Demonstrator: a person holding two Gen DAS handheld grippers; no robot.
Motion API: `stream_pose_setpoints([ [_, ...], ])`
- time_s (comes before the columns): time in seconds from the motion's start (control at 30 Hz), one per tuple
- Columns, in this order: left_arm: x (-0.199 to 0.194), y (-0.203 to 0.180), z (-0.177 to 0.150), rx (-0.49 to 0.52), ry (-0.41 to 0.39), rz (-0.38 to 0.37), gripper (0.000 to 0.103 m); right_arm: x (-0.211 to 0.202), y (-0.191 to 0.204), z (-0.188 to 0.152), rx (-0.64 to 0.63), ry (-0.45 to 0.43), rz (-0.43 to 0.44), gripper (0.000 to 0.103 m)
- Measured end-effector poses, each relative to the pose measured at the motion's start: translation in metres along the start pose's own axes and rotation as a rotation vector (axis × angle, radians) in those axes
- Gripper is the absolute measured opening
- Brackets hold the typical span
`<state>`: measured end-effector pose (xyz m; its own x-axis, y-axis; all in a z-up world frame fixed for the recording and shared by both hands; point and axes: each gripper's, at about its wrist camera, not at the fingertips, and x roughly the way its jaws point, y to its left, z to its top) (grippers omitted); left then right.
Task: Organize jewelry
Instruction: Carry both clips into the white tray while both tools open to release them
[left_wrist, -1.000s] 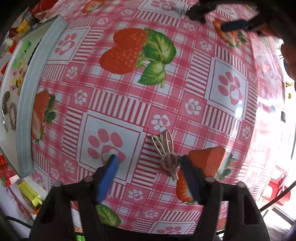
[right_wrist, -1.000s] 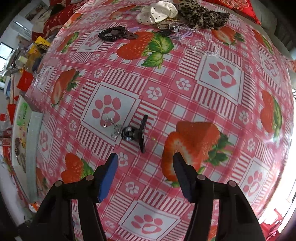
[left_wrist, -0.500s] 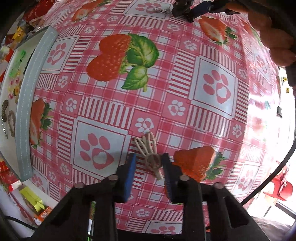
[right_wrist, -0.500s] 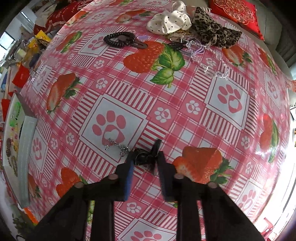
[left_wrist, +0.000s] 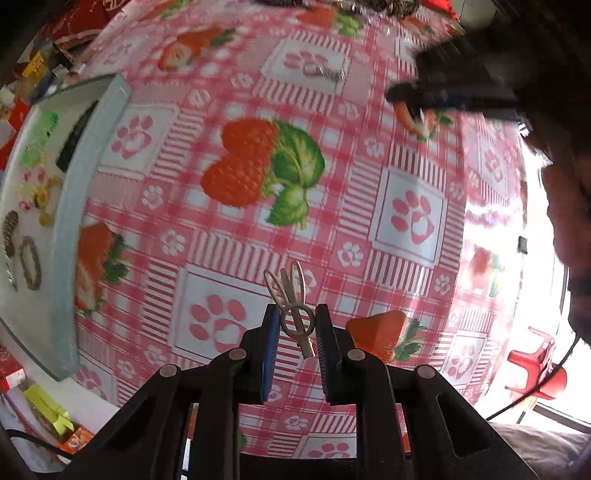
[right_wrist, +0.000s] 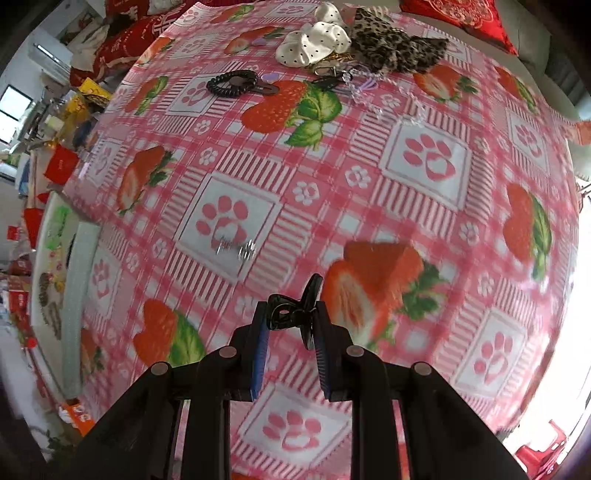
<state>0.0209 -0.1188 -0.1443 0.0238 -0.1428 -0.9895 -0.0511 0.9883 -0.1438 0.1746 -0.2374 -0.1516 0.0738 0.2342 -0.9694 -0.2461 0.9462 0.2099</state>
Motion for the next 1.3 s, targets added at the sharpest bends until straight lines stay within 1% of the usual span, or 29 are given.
stream_pose_setpoints([
  [0.13, -0.021, 0.010, 0.007, -0.003, -0.033, 0.000, 0.026, -0.013, -0.002, -0.018, 0.018, 0.013, 0.033, 0.025],
  [0.3, -0.039, 0.023, 0.013, 0.011, -0.063, 0.014, 0.026, -0.026, 0.001, -0.041, 0.045, 0.028, 0.069, 0.025],
  [0.33, -0.040, 0.029, 0.008, 0.015, -0.070, 0.016, 0.026, -0.028, 0.002, -0.045, 0.051, 0.029, 0.071, 0.025],
  [0.47, -0.050, 0.039, 0.005, 0.035, -0.091, 0.020, 0.026, -0.036, 0.010, -0.056, 0.074, 0.026, 0.076, 0.025],
  [0.6, -0.059, 0.045, 0.009, 0.086, -0.113, 0.024, 0.026, -0.044, 0.018, -0.065, 0.095, 0.014, 0.073, 0.025],
  [0.8, -0.071, 0.063, 0.018, 0.167, -0.134, 0.025, 0.026, -0.053, 0.040, -0.075, 0.152, -0.013, 0.059, 0.025],
  [0.93, -0.080, 0.079, 0.021, 0.202, -0.152, 0.020, 0.026, -0.056, 0.053, -0.079, 0.198, -0.030, 0.051, 0.025],
  [1.13, -0.090, 0.108, 0.018, 0.212, -0.174, 0.010, 0.026, -0.057, 0.081, -0.086, 0.216, -0.036, 0.033, 0.025],
  [1.3, -0.098, 0.141, 0.015, 0.177, -0.192, 0.011, 0.026, -0.054, 0.111, -0.085, 0.200, -0.031, 0.031, 0.025],
])
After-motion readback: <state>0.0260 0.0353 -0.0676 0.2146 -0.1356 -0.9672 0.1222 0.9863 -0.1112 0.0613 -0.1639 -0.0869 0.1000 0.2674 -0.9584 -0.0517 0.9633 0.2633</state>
